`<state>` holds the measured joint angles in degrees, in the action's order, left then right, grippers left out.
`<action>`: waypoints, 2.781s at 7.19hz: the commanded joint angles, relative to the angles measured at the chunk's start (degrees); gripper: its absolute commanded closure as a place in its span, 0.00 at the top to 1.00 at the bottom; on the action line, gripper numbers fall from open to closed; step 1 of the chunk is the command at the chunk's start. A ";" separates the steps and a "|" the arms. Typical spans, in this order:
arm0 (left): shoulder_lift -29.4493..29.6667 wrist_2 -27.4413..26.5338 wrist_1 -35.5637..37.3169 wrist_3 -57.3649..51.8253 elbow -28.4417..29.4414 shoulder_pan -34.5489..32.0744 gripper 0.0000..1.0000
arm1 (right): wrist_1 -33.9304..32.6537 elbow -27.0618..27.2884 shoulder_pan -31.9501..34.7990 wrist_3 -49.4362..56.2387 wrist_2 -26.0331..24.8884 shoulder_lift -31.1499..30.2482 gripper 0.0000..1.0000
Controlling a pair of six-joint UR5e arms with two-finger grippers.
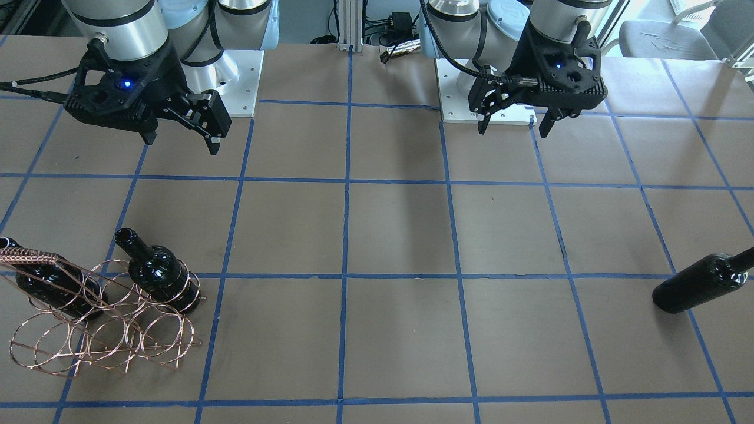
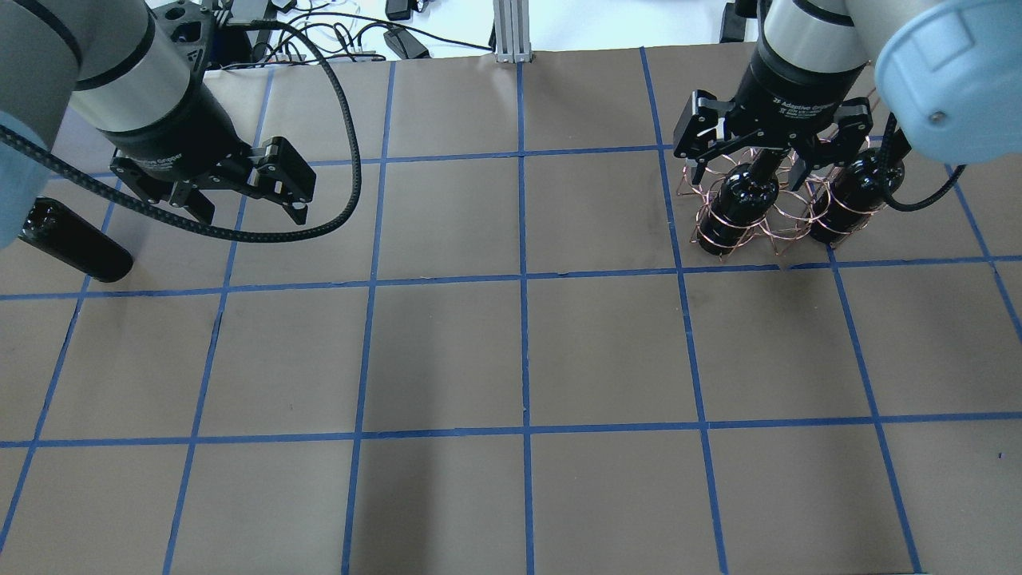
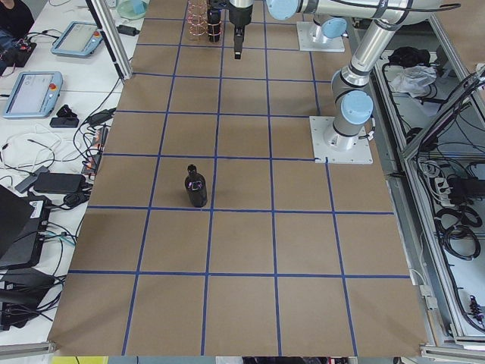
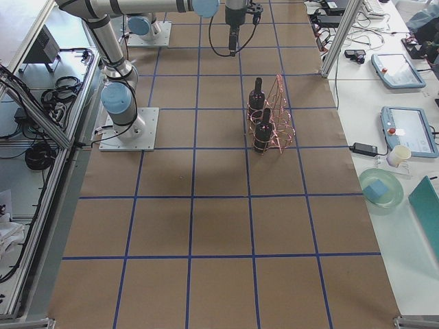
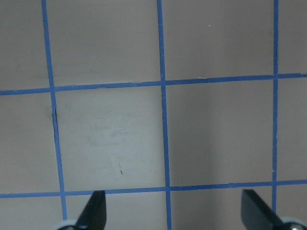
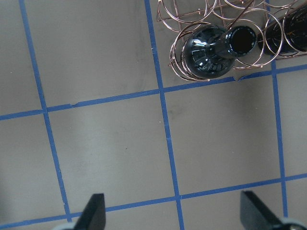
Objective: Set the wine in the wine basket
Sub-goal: 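Move the left gripper down toward the dark wine bottle lying on the table, then close the left gripper around the neck of the dark wine bottle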
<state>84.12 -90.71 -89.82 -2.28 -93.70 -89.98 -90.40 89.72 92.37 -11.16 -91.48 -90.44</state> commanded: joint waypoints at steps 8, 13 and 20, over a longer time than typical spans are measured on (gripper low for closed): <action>1.13 -0.34 0.52 -0.18 0.01 1.56 1.00 | -0.13 0.02 0.00 0.09 -0.45 0.00 0.98; 4.73 0.45 1.48 -24.92 4.65 21.75 1.00 | -0.13 0.02 0.00 0.09 -0.45 0.00 0.98; 20.98 2.47 8.58 -42.97 12.58 37.24 1.00 | -0.22 0.02 0.00 0.09 -0.72 0.09 0.98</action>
<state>102.57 -88.23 -83.92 -43.20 -81.30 -54.13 -90.59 89.74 92.37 -11.08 -92.21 -90.42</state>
